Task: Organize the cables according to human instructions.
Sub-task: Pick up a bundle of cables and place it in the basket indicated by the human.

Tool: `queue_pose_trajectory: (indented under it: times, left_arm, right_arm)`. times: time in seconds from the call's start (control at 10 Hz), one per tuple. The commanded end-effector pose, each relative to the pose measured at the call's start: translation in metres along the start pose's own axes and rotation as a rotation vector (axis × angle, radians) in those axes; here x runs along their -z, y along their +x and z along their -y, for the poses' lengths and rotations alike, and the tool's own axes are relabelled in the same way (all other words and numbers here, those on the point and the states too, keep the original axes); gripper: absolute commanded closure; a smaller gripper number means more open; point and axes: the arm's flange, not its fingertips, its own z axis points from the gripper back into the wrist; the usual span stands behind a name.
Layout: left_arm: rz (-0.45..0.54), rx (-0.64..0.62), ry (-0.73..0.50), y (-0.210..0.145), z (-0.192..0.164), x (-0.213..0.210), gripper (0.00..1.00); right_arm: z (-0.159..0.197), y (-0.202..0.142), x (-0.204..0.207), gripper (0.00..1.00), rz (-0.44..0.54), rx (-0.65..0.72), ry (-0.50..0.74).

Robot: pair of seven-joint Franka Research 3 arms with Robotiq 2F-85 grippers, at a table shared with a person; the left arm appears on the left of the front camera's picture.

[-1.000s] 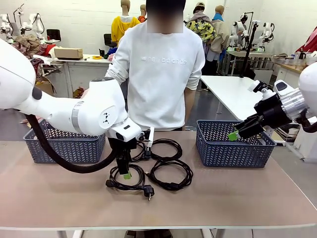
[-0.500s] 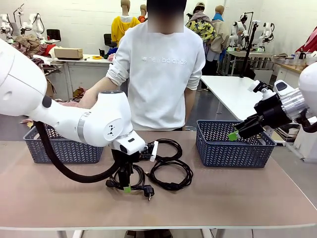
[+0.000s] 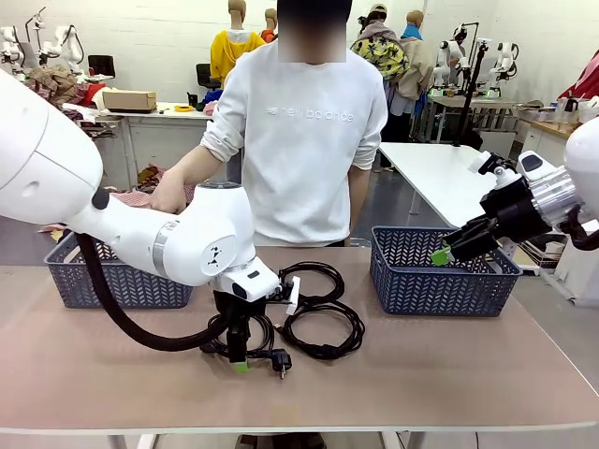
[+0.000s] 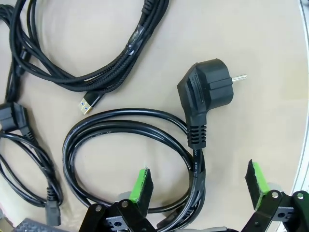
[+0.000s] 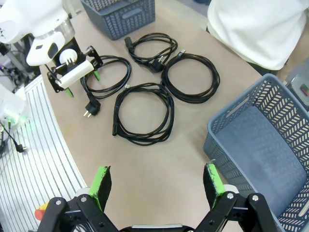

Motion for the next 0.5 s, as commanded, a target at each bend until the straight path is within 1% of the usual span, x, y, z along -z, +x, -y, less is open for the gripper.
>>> queue_pose_trajectory:
  times: [0.0,0.4]
  left_arm:
    - [-0.036,-0.02,0.023,0.0003,-0.0041,-0.001,0.0]
    - [-0.052,-0.028,0.015,0.0002,-0.0086,0.0031,0.0]
  right_arm:
    - [0.004,0.0009,0.0012,0.0,0.024,-0.019,0.015]
    - [0.004,0.0009,0.0012,0.0,0.024,-0.019,0.015]
